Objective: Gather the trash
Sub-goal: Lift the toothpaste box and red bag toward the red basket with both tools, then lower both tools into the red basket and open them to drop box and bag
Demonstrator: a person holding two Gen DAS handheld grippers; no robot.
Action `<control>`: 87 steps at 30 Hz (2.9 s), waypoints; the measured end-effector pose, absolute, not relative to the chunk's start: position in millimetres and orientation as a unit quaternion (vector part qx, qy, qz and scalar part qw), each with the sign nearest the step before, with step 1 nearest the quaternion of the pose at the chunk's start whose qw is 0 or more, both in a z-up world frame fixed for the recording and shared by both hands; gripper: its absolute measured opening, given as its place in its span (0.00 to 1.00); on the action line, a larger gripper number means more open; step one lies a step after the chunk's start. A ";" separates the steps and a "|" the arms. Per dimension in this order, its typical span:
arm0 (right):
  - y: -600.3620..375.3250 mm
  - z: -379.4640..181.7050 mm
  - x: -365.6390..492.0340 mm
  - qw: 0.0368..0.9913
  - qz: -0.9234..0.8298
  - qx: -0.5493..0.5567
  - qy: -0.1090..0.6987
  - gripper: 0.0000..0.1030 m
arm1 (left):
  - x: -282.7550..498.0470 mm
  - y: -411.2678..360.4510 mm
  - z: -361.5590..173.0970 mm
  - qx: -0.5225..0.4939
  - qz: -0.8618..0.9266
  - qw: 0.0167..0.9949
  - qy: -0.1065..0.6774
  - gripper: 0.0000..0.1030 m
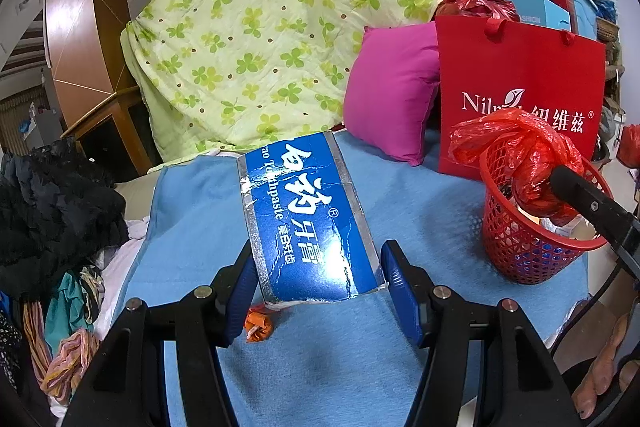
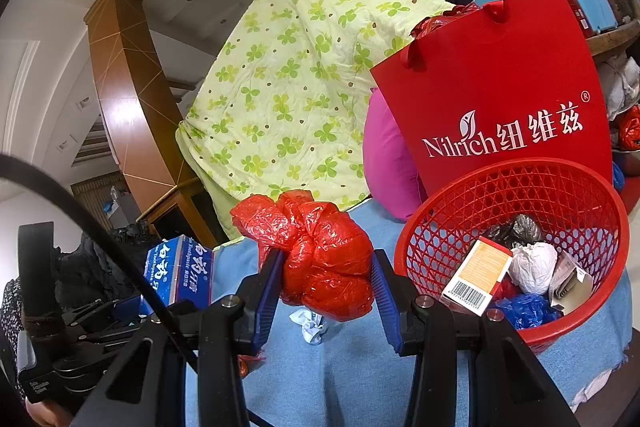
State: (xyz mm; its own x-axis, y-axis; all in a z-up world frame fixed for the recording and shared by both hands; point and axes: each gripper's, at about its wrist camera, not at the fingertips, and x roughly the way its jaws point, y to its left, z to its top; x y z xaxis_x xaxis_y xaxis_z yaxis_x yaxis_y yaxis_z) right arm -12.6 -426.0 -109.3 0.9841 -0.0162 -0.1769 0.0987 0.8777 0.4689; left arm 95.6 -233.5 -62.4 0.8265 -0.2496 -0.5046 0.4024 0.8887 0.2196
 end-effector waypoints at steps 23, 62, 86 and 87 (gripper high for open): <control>-427.6 -108.0 -14.3 0.965 -0.031 0.247 0.080 0.46 | 96.0 -234.1 -60.9 0.167 -0.185 0.939 0.236 0.61; -457.6 -114.0 -46.0 0.951 -0.057 0.298 0.059 0.46 | 86.6 -274.2 -70.4 0.190 -0.217 0.926 0.243 0.61; -479.3 -118.5 -65.6 0.941 -0.081 0.324 0.046 0.46 | 79.4 -307.6 -70.1 0.209 -0.248 0.916 0.237 0.61; -480.7 -118.6 -66.1 0.941 -0.083 0.325 0.046 0.46 | 79.0 -309.8 -69.7 0.210 -0.250 0.916 0.236 0.61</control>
